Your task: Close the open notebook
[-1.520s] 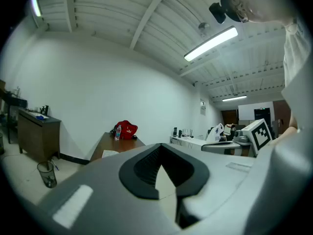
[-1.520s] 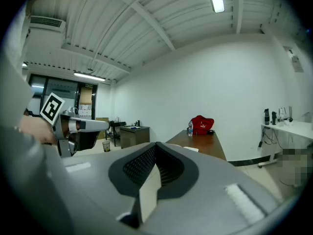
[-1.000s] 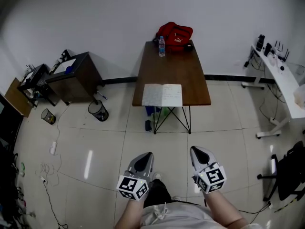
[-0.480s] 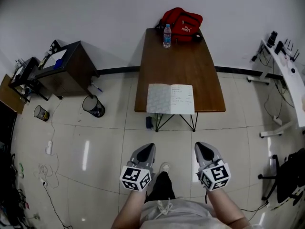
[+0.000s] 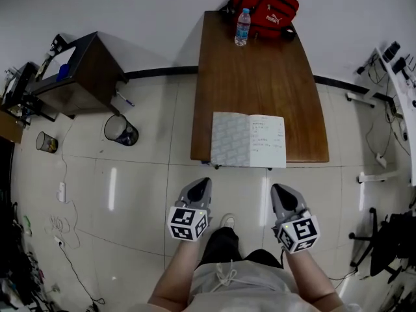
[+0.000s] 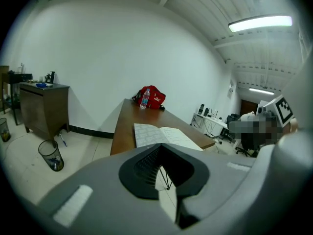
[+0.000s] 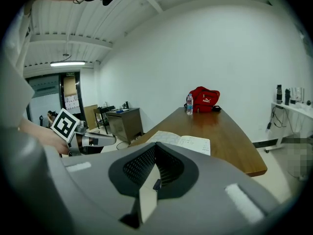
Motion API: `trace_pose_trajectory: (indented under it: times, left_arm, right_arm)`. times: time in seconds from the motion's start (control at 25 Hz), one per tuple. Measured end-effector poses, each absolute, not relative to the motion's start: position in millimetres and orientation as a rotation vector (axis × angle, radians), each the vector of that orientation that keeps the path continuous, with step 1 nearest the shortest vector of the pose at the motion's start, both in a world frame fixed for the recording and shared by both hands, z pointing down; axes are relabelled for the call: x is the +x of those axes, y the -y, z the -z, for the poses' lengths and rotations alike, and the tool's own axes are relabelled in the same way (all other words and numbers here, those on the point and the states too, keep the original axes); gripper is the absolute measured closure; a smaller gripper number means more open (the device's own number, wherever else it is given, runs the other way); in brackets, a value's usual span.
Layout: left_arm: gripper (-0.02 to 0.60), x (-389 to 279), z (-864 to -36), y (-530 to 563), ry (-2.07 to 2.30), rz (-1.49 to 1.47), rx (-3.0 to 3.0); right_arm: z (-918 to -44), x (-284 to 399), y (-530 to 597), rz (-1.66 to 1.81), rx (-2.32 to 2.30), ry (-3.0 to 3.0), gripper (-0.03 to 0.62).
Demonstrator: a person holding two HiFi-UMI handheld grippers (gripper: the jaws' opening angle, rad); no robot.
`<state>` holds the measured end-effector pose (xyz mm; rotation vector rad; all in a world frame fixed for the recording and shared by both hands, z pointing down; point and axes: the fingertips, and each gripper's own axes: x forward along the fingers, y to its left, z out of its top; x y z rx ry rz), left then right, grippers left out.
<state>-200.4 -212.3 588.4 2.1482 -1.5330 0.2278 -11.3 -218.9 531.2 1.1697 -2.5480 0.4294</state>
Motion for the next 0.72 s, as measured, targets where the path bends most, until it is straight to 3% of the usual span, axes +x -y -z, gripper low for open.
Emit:
trace_pose_trajectory:
  times: [0.56,0.64,0.72]
  left_arm:
    - [0.578,-209.6,-670.9,268.0,1.404,-0.190,1.951]
    - [0.572,-210.7,-679.7,272.5,1.409,-0.205,1.931]
    - [0.528,-210.8,-685.9,275.9,1.407,-0.203,1.913]
  right_arm:
    - [-593.6,-43.3,280.0,-0.483,1.005,2.486,0.588]
    - [-600.1,-47.5,285.8,-0.475,0.967,2.484,0.588]
    - [-606.2,-50.5,290.5,-0.477,0.939,2.477,0.588]
